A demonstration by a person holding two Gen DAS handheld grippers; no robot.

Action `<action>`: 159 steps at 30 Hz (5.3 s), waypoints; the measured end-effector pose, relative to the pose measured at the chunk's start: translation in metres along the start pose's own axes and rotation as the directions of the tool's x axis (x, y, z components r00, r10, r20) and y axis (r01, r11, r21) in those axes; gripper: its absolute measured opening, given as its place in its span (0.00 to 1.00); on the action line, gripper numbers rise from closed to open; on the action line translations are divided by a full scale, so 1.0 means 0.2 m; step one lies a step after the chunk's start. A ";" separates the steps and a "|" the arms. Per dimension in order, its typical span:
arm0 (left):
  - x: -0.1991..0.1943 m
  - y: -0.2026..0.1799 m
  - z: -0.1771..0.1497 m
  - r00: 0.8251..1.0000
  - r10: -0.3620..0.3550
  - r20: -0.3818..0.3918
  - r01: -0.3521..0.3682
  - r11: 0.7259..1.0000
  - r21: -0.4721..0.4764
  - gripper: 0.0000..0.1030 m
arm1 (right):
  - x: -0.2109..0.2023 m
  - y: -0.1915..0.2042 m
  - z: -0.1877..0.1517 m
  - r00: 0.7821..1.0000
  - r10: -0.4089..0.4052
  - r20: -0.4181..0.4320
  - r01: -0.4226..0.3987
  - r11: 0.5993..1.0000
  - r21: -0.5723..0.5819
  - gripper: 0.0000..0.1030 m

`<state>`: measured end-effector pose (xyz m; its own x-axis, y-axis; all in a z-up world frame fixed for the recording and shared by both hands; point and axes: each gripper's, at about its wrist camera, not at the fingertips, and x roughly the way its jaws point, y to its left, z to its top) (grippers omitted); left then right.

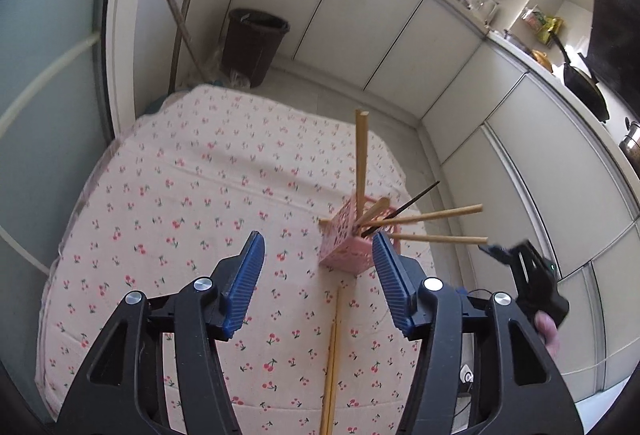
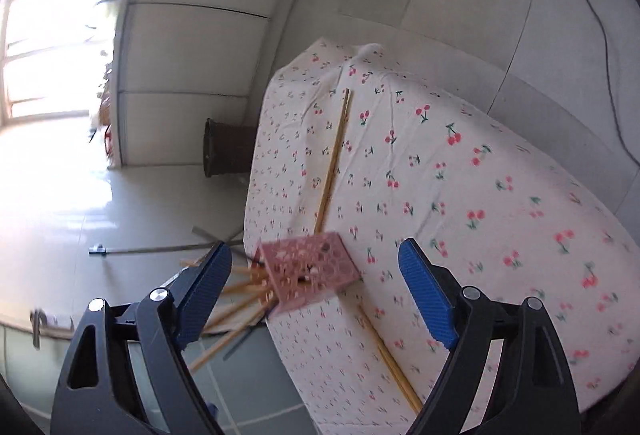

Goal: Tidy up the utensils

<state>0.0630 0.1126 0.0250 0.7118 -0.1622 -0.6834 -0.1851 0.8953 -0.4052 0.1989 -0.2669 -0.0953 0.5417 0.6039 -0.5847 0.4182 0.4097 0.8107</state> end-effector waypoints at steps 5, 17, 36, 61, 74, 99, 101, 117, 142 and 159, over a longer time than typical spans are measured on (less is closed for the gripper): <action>0.10 0.04 0.01 0.999 0.018 -0.043 -0.018 1.000 -0.010 0.53 | 0.31 0.31 0.18 0.947 -0.297 0.122 0.318 0.920 -0.228 0.79; 0.32 0.16 0.04 0.987 0.025 -0.158 -0.034 0.998 -0.057 0.54 | 0.92 0.33 0.40 0.795 -0.594 0.123 0.605 0.764 -0.225 0.31; 0.33 0.20 0.03 0.985 0.036 -0.171 -0.046 0.997 -0.056 0.54 | 0.63 0.59 0.51 0.866 -0.332 0.374 0.460 0.822 -0.336 0.06; 0.26 0.30 0.04 0.986 0.056 -0.157 -0.071 0.993 -0.092 0.54 | 0.22 0.47 0.64 0.969 -0.222 0.111 0.245 0.928 -0.280 0.78; 0.55 0.26 -0.06 0.941 0.202 -0.272 -0.199 0.979 0.039 0.54 | 0.79 -0.05 1.00 0.988 -0.157 -0.009 0.156 0.984 -0.090 0.07; 0.16 0.30 0.07 0.994 -0.008 -0.113 -0.009 0.989 -0.150 0.54 | -0.68 1.63 -0.27 0.913 0.013 0.409 0.305 0.644 -0.702 0.05; 0.15 0.31 0.08 0.994 -0.020 -0.108 0.002 0.987 -0.163 0.54 | -0.65 1.67 -0.36 0.921 0.003 0.389 0.305 0.615 -0.727 0.05; 0.04 0.38 0.13 0.995 -0.075 -0.067 0.061 0.979 -0.194 0.57 | 0.02 1.26 -0.70 0.958 -0.157 0.239 0.286 0.544 -0.789 0.44; 0.67 -0.11 -0.40 0.890 0.252 -0.381 -0.173 0.958 0.229 0.84 | -0.32 0.09 -0.77 0.860 -0.470 0.198 0.467 0.572 -0.674 0.93; 0.92 -0.11 -0.59 0.813 0.367 -0.452 -0.218 0.912 0.348 0.58 | -0.32 -0.12 -0.59 0.937 -0.303 -0.174 0.235 0.915 -0.329 0.93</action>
<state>0.1179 0.0152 -0.1633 0.2045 0.0088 -0.9788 -0.0877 0.9961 -0.0094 0.0679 -0.2348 -0.0731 0.2545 0.5606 -0.7880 0.2699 0.7413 0.6146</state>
